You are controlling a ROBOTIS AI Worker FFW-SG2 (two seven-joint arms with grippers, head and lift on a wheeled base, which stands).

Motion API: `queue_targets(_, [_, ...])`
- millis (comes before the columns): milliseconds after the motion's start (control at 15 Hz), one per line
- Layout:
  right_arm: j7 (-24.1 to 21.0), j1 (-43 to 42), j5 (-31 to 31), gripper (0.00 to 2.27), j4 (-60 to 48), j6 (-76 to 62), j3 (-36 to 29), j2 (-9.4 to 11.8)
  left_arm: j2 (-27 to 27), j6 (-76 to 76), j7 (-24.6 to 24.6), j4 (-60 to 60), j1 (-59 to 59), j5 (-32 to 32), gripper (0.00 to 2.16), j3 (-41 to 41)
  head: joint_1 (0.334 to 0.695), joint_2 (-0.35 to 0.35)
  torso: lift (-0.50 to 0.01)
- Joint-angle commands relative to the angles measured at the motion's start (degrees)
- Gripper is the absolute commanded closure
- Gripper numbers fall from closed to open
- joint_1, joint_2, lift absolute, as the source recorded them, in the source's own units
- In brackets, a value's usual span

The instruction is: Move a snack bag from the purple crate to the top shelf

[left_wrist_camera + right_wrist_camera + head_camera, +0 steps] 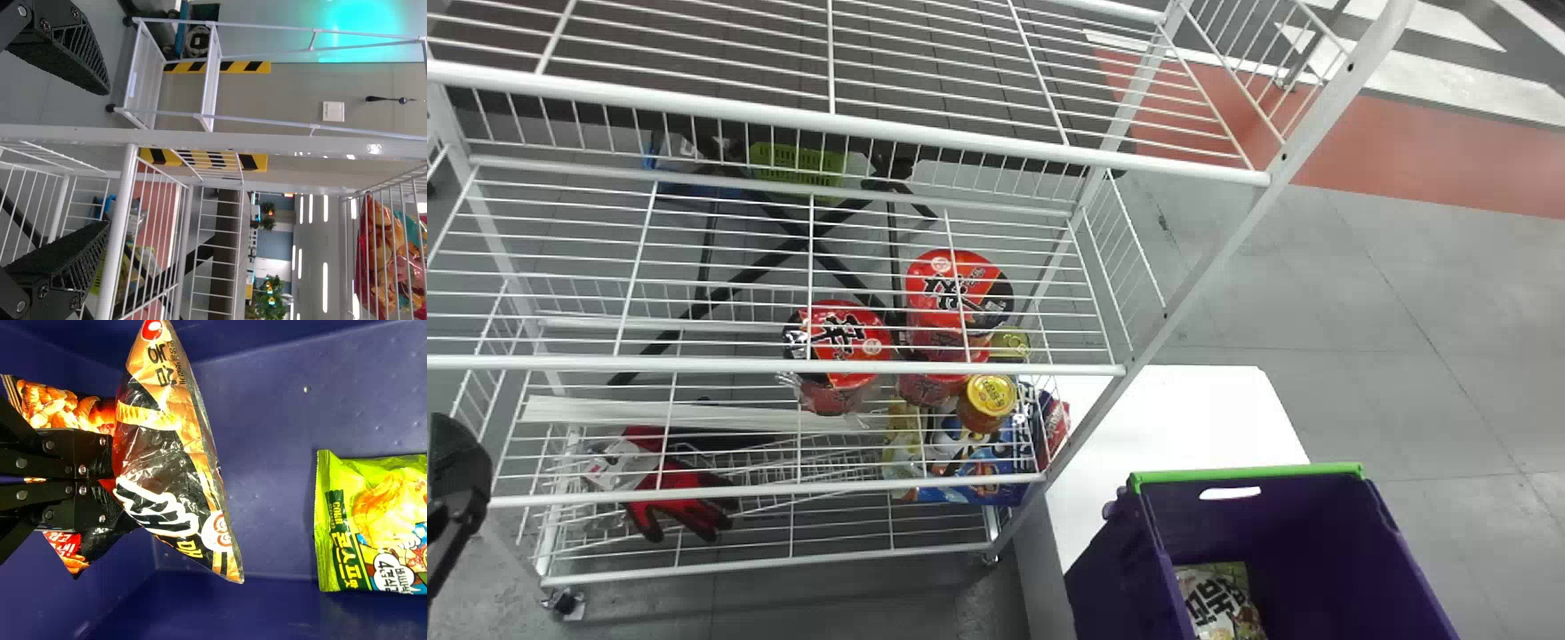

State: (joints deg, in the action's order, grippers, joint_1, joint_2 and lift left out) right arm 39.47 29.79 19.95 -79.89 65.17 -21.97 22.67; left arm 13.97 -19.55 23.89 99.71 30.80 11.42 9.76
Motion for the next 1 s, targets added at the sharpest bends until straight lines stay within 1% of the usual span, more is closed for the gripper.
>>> queue_targets(0, [-0.01, 0.00, 0.00, 1.69, 0.09, 0.01, 0.00, 0.00, 0.00, 0.00, -0.07, -0.05, -0.04, 0.00, 0.12, 0.00, 0.695, -0.350, -0.296])
queue_targets(933, [0.08, 0.00, 0.00, 1.69, 0.09, -0.52, 0.00, 0.09, 0.26, 0.00, 0.10, 0.57, 0.40, 0.00, 0.12, 0.09, 0.695, -0.350, -0.240])
